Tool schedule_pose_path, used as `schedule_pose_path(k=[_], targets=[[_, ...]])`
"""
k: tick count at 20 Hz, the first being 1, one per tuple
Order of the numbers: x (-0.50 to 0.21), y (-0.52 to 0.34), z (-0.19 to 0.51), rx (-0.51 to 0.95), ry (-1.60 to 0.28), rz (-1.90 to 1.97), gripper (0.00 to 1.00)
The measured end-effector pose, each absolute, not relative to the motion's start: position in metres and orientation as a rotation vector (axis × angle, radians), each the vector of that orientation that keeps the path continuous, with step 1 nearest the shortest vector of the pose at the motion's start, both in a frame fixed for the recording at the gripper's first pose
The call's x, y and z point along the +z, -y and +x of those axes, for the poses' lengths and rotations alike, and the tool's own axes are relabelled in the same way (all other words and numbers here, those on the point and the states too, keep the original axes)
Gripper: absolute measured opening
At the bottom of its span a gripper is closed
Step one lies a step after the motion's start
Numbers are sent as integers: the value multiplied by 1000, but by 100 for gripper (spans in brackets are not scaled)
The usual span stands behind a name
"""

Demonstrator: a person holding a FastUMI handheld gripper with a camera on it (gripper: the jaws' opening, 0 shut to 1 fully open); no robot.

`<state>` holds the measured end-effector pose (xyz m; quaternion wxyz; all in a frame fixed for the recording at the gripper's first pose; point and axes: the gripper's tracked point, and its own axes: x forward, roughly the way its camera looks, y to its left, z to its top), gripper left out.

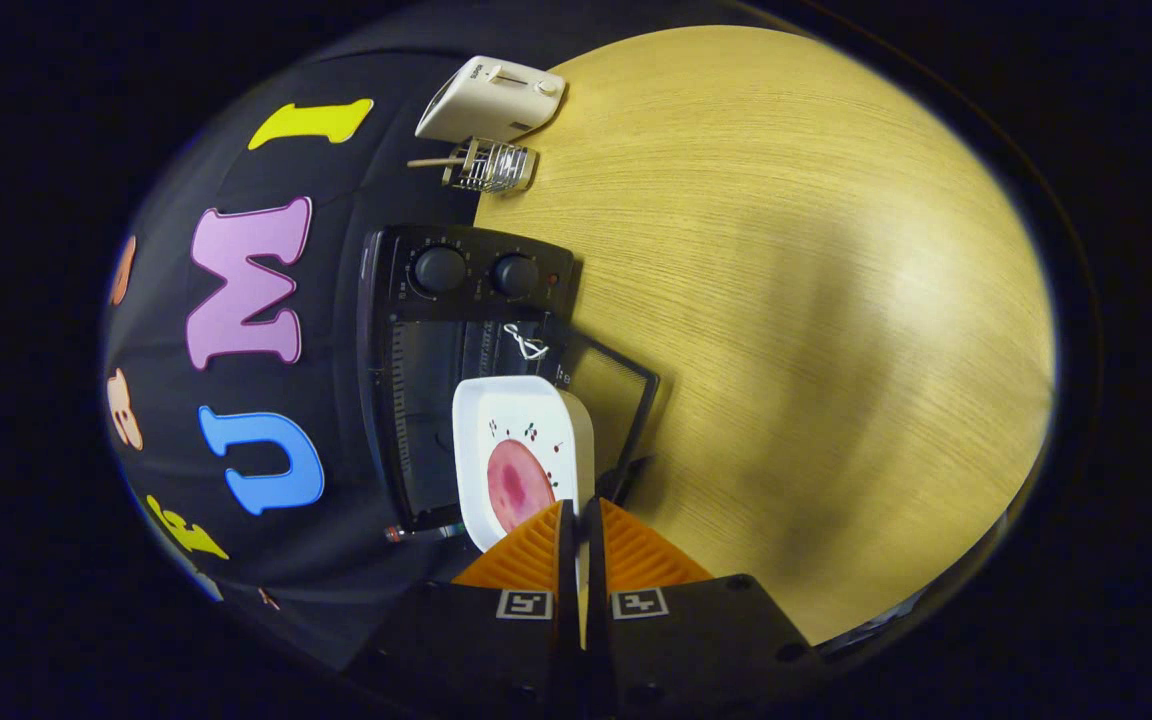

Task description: Open the toaster oven, put the food inside, and close the toaster oven door.

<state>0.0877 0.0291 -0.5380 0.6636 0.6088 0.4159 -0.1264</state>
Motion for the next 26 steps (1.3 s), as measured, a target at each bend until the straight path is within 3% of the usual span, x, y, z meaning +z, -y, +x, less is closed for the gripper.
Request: schedule_pose_path(k=[11,22,24,25,26], targets=[[-563,-76,186,-529,-746,1489,7],[-581,-89,222,-582,-733,1515,8],[-581,-98,219,-558,-773,1530,16],[-581,-100,214,-559,-796,1522,25],[-580,-98,211,-556,-805,1513,25]])
